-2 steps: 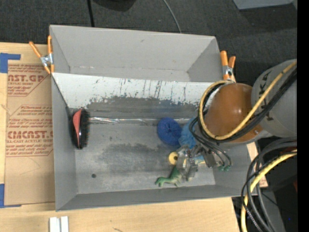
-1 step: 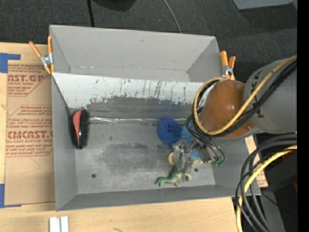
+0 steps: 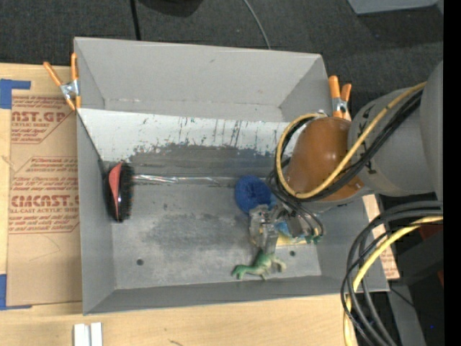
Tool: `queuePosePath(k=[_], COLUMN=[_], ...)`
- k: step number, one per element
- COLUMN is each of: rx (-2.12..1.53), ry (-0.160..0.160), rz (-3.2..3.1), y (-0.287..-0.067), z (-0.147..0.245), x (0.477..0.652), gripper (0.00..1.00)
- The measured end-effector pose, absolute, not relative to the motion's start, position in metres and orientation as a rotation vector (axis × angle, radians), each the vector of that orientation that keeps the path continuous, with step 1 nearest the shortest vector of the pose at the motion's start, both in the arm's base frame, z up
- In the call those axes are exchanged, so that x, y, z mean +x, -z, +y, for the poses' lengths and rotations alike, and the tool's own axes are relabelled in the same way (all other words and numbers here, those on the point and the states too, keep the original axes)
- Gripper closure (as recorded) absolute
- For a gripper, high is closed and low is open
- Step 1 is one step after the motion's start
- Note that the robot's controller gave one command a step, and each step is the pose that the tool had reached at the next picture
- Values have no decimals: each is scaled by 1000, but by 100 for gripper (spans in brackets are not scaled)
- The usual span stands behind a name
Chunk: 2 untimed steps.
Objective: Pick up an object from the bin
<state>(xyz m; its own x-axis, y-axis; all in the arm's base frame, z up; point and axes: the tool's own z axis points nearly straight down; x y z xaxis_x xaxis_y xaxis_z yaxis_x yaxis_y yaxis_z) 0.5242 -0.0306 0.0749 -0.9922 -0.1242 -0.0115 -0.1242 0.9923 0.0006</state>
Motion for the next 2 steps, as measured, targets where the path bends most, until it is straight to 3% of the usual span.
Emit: queuePosePath(k=[1, 2], rx=[-189, 3], ry=[-6, -5], rz=[3127, 3131], y=[-77, -98], z=[-49, -57], x=[536, 552], gripper=[100, 100])
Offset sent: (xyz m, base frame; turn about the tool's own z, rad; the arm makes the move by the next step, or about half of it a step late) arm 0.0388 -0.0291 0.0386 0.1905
